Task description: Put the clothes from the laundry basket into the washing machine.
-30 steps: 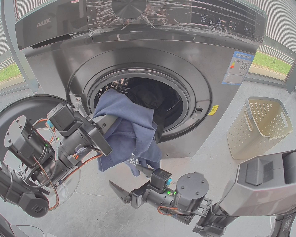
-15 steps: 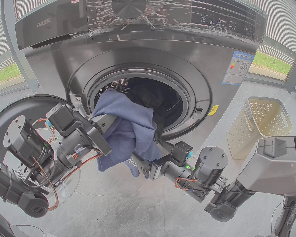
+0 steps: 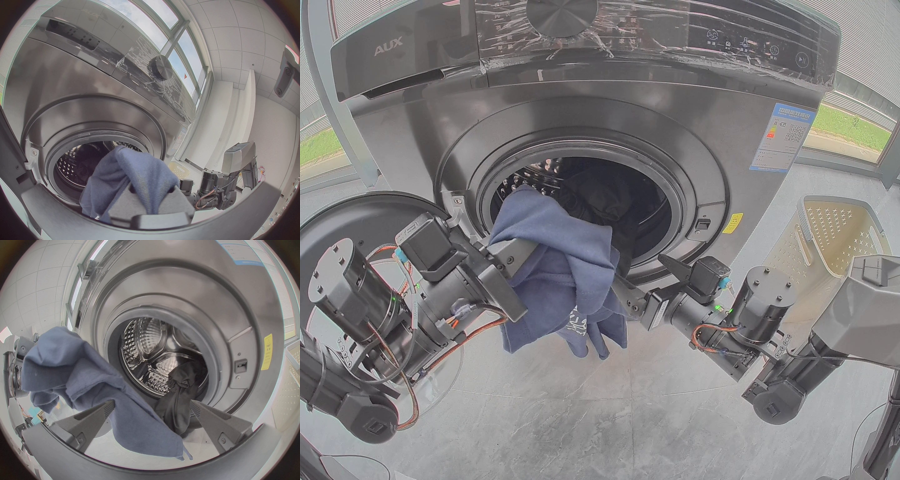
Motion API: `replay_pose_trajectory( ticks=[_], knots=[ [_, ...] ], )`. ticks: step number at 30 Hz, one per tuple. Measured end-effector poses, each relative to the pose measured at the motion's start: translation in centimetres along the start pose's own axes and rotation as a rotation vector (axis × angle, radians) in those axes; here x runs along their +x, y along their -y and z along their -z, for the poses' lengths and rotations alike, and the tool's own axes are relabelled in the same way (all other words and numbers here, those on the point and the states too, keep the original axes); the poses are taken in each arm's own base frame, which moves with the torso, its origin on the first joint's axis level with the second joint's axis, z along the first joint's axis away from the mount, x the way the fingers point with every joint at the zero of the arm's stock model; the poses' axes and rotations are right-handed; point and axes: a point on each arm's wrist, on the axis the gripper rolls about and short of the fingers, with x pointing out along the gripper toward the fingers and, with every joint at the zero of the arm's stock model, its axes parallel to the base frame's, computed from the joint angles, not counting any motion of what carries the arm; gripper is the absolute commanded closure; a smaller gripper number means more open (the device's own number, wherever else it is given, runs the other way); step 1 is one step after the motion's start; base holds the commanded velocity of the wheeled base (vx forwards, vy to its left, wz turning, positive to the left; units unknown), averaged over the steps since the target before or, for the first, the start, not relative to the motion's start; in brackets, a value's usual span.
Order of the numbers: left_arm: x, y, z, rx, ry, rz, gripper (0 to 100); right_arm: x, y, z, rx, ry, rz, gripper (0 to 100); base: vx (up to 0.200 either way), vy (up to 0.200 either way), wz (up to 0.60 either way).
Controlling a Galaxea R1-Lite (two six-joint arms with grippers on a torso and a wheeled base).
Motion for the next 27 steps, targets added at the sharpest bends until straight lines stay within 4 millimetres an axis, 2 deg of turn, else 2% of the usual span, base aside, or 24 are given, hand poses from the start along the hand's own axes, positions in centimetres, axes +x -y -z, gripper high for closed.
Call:
replay_pose_trajectory(
  ticks=[7, 17, 22, 27],
  knots=[
    [-0.3, 0.1, 0.2, -0.002, -0.011, 0.004, 100, -0.2, 0.3, -0.1, -0.001, -0.002, 0.009, 0, 0.000, 0.000, 0.00],
    [-0.1, 0.0, 0.0, 0.000, -0.001, 0.000, 100, -2.3, 1.1, 0.4, -0.006, -0.069, 0.037, 0, 0.000, 0.000, 0.00],
    [-0.2, 0.2, 0.0, -0.001, -0.006, 0.009, 100, -1.2, 1.4, -0.4, -0.006, -0.017, 0.046, 0, 0.000, 0.000, 0.00],
    [-0.4, 0.4, 0.1, -0.004, -0.011, 0.020, 100, 0.4, 1.4, 0.2, -0.007, -0.001, 0.046, 0, 0.000, 0.000, 0.00]
  ],
)
